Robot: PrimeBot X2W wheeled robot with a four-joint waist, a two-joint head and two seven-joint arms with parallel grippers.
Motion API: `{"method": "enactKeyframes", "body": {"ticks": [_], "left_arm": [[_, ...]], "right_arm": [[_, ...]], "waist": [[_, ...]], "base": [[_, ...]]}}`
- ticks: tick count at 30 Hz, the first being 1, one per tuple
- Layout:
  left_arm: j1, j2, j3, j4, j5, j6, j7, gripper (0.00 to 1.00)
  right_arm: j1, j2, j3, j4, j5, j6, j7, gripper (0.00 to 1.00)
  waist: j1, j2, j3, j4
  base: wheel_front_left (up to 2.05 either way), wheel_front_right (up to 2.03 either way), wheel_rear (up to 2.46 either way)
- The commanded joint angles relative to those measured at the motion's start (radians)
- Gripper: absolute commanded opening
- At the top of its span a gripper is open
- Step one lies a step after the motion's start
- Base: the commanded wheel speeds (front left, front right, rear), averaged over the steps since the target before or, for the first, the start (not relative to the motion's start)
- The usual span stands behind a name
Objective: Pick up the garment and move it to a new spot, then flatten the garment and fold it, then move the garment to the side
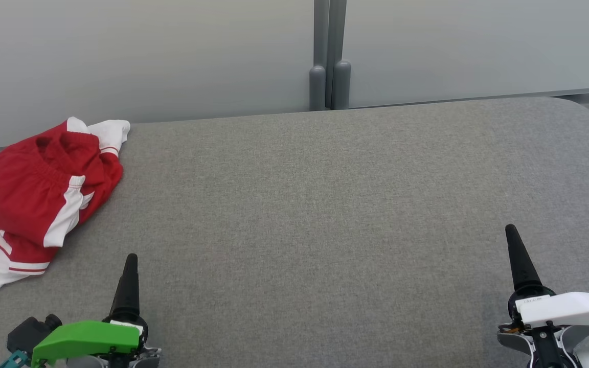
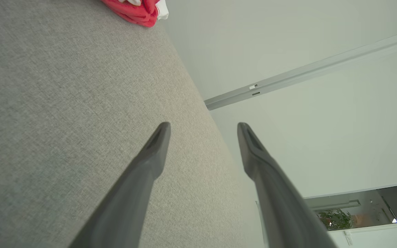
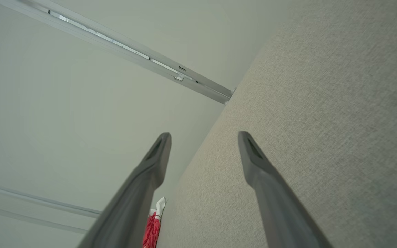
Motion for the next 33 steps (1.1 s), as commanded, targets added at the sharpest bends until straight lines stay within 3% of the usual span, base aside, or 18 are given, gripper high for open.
{"method": "enactKeyframes", "body": {"ticks": [1,17,33], "left_arm": [[-0.014,0.014,-0.006,-0.009,0.036,0.001,-0.009,1.0],[-0.004,0.038,-0.046,0.004,0.359,0.024,-0.071,1.0],[0.006,0.054,-0.074,0.028,0.602,0.032,-0.118,1.0]], "right_arm": [[0.001,-0.008,-0.003,-0.022,-0.035,0.001,-0.01,1.0],[0.018,-0.051,0.001,-0.07,-0.378,0.001,-0.06,1.0],[0.025,-0.1,0.026,-0.064,-0.611,0.001,-0.098,1.0]], "waist": [[0.0,0.0027,-0.001,0.0],[0.0,0.0039,-0.009,-0.004],[0.0,0.005,-0.017,-0.004]], "base": [[0.0,0.0,0.0],[0.0,0.0,0.0],[0.0,0.0,0.0]]}}
